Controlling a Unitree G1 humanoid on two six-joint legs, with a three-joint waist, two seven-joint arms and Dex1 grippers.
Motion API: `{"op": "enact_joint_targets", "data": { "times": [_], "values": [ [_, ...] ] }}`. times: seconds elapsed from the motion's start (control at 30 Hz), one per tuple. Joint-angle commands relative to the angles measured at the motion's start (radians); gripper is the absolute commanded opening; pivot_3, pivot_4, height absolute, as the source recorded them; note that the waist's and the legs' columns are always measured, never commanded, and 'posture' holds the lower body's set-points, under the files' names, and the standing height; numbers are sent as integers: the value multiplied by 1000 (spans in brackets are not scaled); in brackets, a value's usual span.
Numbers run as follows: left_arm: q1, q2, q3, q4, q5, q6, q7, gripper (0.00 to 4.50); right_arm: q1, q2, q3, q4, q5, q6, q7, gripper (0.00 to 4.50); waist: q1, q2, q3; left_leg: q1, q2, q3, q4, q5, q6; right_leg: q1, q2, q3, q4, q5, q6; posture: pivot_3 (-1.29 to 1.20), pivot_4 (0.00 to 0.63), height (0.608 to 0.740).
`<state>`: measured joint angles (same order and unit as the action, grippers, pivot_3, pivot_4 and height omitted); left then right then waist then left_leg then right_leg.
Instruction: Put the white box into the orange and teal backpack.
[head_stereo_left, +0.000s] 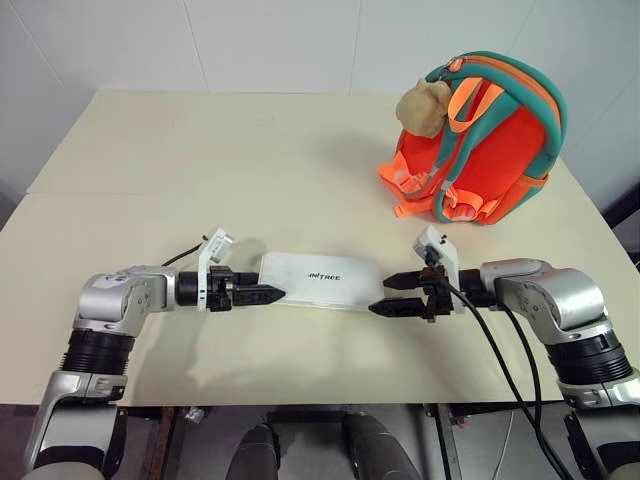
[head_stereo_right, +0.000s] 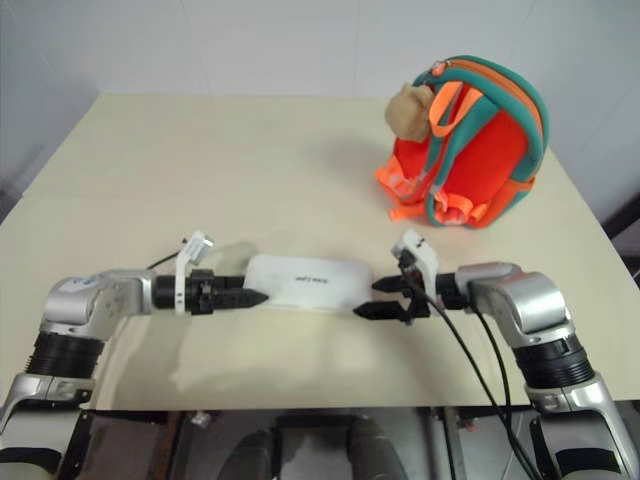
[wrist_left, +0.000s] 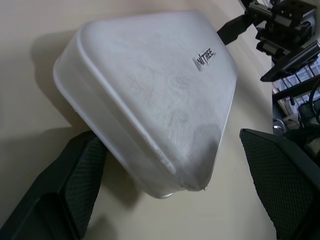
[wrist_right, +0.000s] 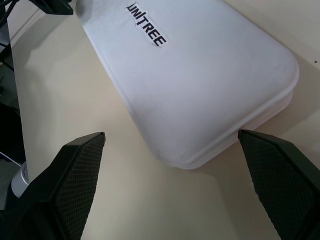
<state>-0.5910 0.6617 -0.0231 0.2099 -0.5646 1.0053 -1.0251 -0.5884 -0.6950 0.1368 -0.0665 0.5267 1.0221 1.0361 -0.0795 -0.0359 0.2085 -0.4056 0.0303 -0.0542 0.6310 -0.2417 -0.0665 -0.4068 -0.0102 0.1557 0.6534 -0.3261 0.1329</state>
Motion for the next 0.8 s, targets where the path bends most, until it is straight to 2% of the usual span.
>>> {"op": "enact_joint_targets", "data": {
  "times": [0.03,0.4,0.57,0.8],
  "values": [
    [-23,-27,-45,89,47,-17,3,4452,-8,-5,-4,-27,8,-26,13,4500,2,0,0,0,0,0,0,0,0,1,0,0,0,0,0,0,150,740],
    [-106,-78,-32,190,-34,168,-89,4452,27,-34,5,-36,-10,-82,23,4500,3,0,0,2,-1,-1,0,3,-1,5,0,0,-2,1,2,0,150,740],
    [-118,-40,-74,154,-81,255,-199,4452,56,-47,8,-49,-21,-112,32,4500,3,0,0,0,-1,-3,-3,1,-2,3,0,-2,-2,-1,1,0,150,740],
    [-113,-28,-100,114,-104,303,-237,4452,80,-52,5,-52,-31,-154,45,4500,1,0,0,-1,-1,-3,-3,1,-3,0,0,-2,-1,-2,0,0,150,740]
  ]
}}
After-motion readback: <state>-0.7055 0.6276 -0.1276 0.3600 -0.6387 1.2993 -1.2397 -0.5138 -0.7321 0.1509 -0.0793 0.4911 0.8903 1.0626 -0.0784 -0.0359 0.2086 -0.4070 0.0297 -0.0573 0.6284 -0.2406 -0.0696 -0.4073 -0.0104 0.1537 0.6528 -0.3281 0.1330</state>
